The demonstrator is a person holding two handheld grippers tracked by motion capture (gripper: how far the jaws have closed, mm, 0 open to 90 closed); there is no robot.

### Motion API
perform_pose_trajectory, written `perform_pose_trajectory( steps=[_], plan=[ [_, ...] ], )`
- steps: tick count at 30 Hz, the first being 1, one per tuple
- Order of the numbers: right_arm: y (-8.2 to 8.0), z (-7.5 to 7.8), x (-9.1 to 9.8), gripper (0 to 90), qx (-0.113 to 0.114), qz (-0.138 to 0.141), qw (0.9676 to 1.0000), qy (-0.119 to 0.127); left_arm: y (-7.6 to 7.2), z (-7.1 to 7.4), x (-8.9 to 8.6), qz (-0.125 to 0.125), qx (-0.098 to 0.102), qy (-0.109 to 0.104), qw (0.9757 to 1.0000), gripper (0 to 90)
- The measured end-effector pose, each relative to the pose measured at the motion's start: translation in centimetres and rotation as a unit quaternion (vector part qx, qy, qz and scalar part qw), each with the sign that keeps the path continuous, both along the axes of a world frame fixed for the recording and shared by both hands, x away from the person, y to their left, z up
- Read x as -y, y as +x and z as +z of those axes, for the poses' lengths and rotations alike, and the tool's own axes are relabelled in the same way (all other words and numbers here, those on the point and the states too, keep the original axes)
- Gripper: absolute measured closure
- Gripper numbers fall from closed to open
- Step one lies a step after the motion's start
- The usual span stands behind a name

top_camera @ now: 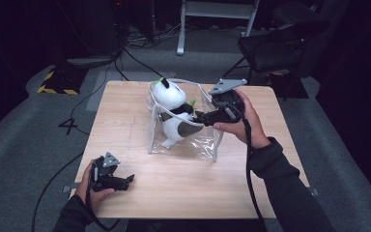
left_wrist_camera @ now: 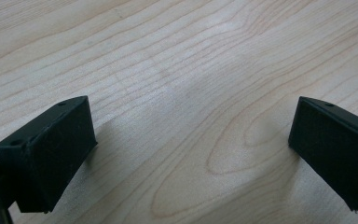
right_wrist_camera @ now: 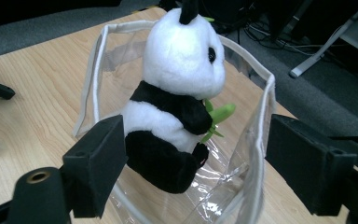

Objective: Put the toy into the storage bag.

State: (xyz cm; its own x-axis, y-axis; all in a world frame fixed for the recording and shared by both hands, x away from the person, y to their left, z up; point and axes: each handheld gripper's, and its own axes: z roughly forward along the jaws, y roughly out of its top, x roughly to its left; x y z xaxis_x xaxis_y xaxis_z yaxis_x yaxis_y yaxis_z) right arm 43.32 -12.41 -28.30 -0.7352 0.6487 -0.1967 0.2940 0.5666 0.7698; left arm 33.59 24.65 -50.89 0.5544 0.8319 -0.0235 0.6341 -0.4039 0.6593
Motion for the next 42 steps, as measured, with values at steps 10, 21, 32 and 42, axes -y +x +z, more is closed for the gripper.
perform_pose_trajectory(
  steps=[10,21,32,42],
  plan=[
    [-1.1,0.4,1.7,20.4,0.01,0.0,0.9999,-0.002,0.0,0.0,0.0,0.0,0.0,0.0,1.0,0.6],
    [-1.9,-0.3,3.4,20.2,0.012,-0.003,0.9998,-0.013,0.0,0.0,0.0,0.001,0.0,0.0,1.0,0.6],
    [-2.3,-1.2,4.7,20.1,0.011,-0.005,0.9997,-0.019,0.0,0.0,0.0,0.001,0.0,0.0,1.0,0.6],
    [-2.7,-2.0,5.7,19.8,0.01,-0.003,0.9998,-0.019,0.0,0.0,0.0,0.0,0.0,0.0,1.0,0.6]
  ],
)
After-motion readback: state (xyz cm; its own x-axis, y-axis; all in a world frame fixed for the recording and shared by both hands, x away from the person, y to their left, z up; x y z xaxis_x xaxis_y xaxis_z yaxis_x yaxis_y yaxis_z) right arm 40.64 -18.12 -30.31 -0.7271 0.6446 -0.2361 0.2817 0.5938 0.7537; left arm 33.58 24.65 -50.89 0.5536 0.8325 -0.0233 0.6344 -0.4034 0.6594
